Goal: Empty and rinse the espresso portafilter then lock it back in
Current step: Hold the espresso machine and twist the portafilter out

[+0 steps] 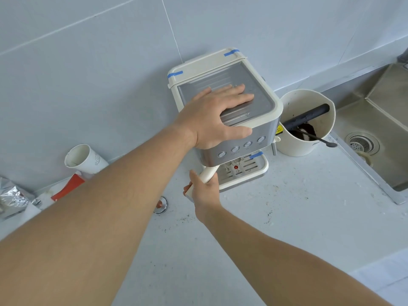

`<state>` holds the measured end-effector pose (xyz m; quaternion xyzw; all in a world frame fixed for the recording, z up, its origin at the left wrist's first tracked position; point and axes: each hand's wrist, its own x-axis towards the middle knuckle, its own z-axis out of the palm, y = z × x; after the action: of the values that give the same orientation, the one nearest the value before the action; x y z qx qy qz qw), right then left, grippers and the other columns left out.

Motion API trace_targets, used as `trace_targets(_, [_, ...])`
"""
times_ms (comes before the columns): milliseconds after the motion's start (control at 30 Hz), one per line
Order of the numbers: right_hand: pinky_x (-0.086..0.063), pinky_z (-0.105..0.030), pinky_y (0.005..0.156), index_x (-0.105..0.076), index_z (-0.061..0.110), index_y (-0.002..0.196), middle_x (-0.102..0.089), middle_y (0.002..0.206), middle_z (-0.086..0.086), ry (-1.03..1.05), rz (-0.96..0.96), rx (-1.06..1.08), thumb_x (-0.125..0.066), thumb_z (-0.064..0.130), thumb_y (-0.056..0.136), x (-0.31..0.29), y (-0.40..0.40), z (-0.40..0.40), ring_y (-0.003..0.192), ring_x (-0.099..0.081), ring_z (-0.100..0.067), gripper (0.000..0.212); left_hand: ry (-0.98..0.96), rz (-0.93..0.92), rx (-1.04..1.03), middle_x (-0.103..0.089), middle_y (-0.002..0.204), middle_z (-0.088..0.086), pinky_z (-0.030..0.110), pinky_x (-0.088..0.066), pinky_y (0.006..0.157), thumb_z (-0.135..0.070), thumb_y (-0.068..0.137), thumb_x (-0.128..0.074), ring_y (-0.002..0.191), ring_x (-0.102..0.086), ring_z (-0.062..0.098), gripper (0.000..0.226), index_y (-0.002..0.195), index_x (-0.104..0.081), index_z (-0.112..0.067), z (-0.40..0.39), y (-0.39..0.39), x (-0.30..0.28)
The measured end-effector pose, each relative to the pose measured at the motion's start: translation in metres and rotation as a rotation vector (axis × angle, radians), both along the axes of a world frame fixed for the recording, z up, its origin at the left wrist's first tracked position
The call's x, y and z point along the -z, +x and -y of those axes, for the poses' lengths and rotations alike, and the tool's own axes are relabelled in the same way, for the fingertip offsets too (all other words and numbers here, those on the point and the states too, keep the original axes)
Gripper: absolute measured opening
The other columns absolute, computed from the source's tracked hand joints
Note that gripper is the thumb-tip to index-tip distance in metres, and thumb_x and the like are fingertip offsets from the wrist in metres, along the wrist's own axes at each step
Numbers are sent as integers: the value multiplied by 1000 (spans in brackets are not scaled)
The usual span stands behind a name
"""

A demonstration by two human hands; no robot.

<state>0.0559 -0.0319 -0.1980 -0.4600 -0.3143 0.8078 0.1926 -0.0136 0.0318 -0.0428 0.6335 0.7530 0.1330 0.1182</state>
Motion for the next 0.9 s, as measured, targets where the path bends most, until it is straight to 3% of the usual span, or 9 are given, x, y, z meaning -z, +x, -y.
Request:
trace_targets(367, [-50, -33, 57, -51, 14, 106, -48, 64, -3, -22, 46, -37, -60, 17, 91, 20, 26, 7, 44, -52, -14, 18, 12, -12, 19, -23, 160, -17, 36, -3, 121, -70, 71, -52, 147, -15, 0, 80, 145, -35, -44, -3, -1, -4])
trace_targets(900, [-42, -29, 45, -50, 11, 94, -48, 63, -6, -182, 61, -191, -61, 23, 95, 17, 99, -3, 44, -45, -19, 16, -19, -74, 30, -22, 161, -15, 34, -3, 120, -66, 77, -52, 147, -14, 2, 75, 146, -32, -43, -1, -4, 0])
